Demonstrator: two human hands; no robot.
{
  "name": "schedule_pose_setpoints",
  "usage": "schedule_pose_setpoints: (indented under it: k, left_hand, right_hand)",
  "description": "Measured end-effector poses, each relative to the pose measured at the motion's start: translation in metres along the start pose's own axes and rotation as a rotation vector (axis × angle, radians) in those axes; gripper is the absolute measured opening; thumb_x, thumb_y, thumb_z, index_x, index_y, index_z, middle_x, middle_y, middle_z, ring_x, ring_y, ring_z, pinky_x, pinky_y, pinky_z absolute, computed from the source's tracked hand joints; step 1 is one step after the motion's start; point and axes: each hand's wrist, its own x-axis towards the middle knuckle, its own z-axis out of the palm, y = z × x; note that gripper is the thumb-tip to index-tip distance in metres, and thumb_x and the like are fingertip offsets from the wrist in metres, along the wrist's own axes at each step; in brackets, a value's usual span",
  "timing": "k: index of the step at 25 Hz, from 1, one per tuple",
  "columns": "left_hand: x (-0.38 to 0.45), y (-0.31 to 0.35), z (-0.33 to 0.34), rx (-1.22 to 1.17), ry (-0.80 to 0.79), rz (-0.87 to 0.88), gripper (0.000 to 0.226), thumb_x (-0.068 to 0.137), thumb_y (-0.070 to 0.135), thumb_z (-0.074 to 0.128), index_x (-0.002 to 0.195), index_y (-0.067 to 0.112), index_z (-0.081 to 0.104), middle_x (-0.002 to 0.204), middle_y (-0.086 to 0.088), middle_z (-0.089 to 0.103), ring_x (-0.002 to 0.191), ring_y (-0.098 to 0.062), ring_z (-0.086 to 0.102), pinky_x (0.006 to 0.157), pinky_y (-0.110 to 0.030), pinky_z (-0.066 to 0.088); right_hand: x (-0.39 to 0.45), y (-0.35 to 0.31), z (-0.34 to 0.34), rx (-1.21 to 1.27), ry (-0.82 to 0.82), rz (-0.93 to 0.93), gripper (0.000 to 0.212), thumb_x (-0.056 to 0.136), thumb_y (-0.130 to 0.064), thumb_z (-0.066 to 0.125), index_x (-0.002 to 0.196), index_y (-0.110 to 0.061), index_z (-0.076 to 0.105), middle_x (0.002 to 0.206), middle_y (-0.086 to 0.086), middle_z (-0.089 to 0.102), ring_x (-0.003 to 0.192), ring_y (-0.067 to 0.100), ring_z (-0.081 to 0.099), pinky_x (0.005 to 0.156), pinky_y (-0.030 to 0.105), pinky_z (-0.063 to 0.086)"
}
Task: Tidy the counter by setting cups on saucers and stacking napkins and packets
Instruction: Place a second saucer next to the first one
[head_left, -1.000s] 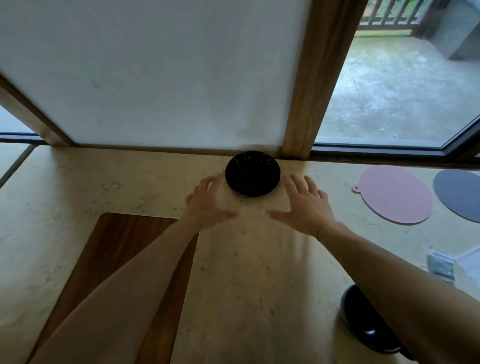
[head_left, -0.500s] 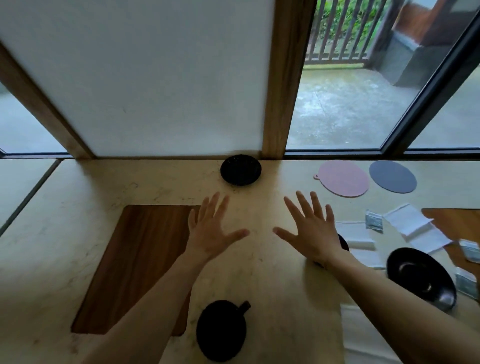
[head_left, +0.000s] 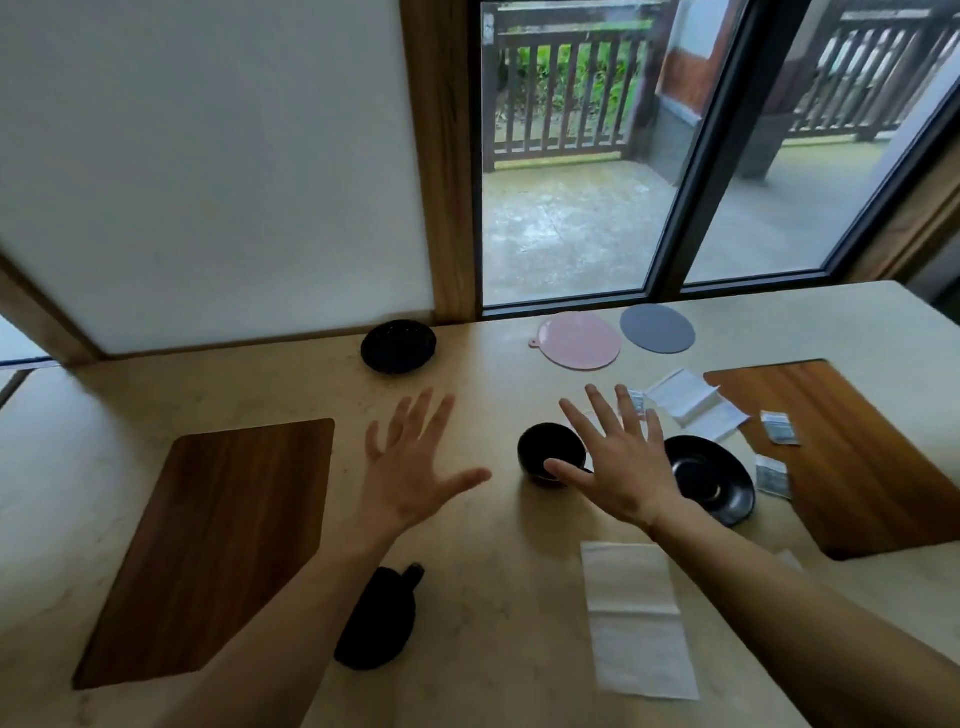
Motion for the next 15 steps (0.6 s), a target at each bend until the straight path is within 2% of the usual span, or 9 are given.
schedule_pose_setpoints:
  k: [4, 8, 13, 15]
  left_hand:
    - [0.004, 0.056, 0.015, -0.004, -0.003, 0.003, 0.105, 0.066, 0.091, 0.031, 0.15, 0.042, -0.007, 0.162, 0.009, -0.01, 0.148, -0.015, -0.012, 0.117, -0.055, -0.003]
    - [0.011, 0.125, 0.035, -0.025, 0.018, 0.023, 0.109, 0.058, 0.096, 0.024, 0.151, 0.043, 0.001, 0.163, 0.011, -0.004, 0.149, -0.015, -0.007, 0.116, -0.055, 0.001]
    - [0.022, 0.189, 0.061, 0.0, -0.017, -0.019, 0.101, 0.069, 0.086, 0.041, 0.151, 0.042, 0.003, 0.163, 0.011, -0.003, 0.149, -0.015, -0.006, 0.117, -0.055, 0.001]
    - [0.023, 0.207, 0.069, 0.009, -0.034, -0.032, 0.099, 0.072, 0.083, 0.046, 0.151, 0.043, 0.002, 0.163, 0.011, -0.004, 0.149, -0.015, -0.007, 0.117, -0.054, -0.002]
  right_hand:
    - [-0.02, 0.068, -0.004, -0.011, -0.001, 0.018, 0.086, 0.077, -0.084, 0.016, 0.15, -0.044, -0.005, 0.163, -0.003, -0.013, 0.147, 0.028, -0.02, 0.116, 0.058, -0.002]
    - [-0.034, 0.143, -0.011, -0.004, -0.026, 0.041, 0.087, 0.078, -0.083, 0.022, 0.151, -0.042, -0.004, 0.163, -0.001, -0.012, 0.147, 0.03, -0.019, 0.115, 0.059, -0.002]
    - [-0.054, 0.22, -0.01, 0.027, -0.009, 0.025, 0.083, 0.082, -0.08, 0.028, 0.151, -0.041, 0.003, 0.164, 0.0, -0.006, 0.148, 0.032, -0.014, 0.116, 0.056, 0.001]
    - [-0.058, 0.245, -0.004, 0.025, -0.011, 0.035, 0.085, 0.08, -0.083, 0.025, 0.151, -0.042, 0.003, 0.164, 0.0, -0.006, 0.148, 0.033, -0.012, 0.117, 0.055, 0.004]
